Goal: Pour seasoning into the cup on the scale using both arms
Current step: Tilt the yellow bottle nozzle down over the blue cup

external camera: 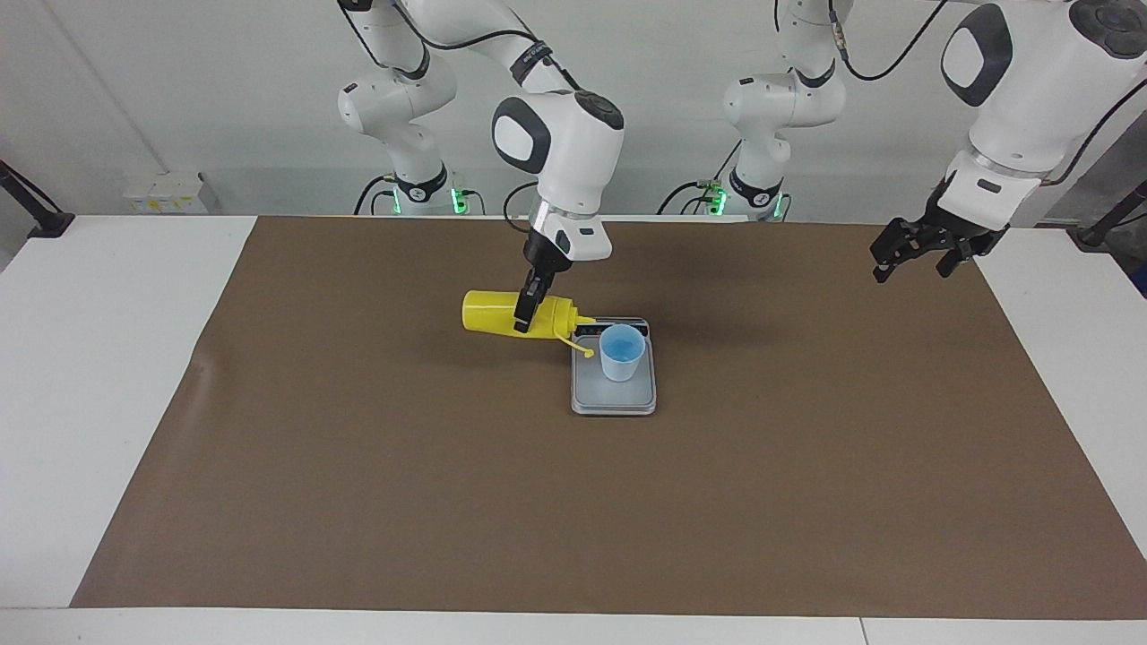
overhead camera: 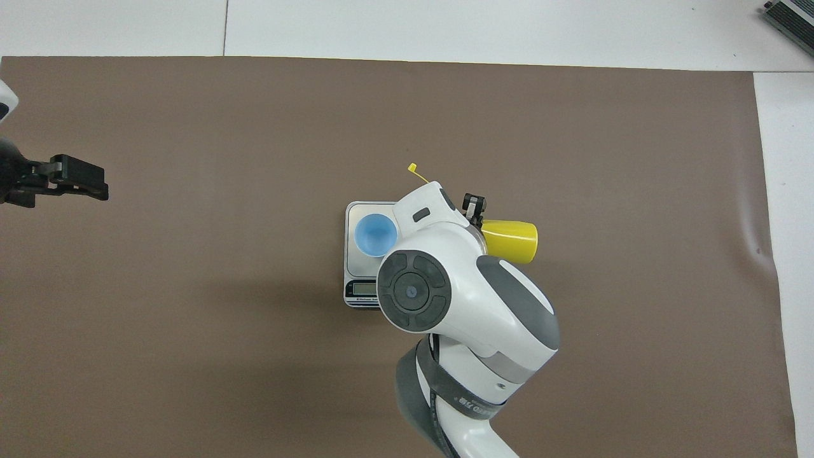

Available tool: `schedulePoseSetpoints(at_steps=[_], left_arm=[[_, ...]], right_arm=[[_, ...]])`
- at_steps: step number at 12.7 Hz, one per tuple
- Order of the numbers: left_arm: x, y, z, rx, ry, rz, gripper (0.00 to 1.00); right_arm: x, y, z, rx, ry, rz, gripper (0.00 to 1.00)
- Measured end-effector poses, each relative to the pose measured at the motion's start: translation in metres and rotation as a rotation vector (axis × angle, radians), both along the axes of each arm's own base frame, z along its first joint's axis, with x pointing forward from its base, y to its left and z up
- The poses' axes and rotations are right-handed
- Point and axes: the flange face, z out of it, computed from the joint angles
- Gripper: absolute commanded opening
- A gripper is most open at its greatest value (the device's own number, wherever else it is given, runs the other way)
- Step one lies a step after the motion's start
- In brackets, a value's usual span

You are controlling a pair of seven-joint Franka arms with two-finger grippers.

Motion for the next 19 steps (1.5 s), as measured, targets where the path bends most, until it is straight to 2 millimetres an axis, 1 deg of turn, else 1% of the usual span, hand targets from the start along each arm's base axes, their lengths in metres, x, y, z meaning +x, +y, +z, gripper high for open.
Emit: schedulePoseSetpoints(at_steps=[1, 2, 7, 9, 12, 17, 19], left_arm=[[0.0, 0.0, 0.0, 0.0, 0.0, 0.0, 1.0], [0.0, 0.0, 0.0, 0.0, 0.0, 0.0, 1.0], [0.0, 0.0, 0.0, 0.0, 0.0, 0.0, 1.0], [0.0, 0.0, 0.0, 0.0, 0.0, 0.0, 1.0], [0.0, 0.0, 0.0, 0.0, 0.0, 0.0, 1.0], [0.0, 0.0, 0.0, 0.0, 0.0, 0.0, 1.0], [0.0, 0.0, 0.0, 0.0, 0.0, 0.0, 1.0]], right_arm=[[0.0, 0.002, 0.0, -0.013, -0.014, -0.008, 0.0], [-0.002, 0.008, -0.002, -0.038, -0.042, -0.017, 0.0], [-0.023, 0.065, -0.021, -0.183, -0.149, -0.015, 0.0], [-0.029, 0.08, -0.033, -0.237, -0.179, -0.007, 0.0], [-0.035, 0.091, -0.045, -0.298, -0.234, -0.003, 0.0], [-0.035, 0.092, -0.046, -0.362, -0.28, 0.02, 0.0], [-0.037, 0.096, -0.05, -0.39, -0.303, 0.033, 0.0]])
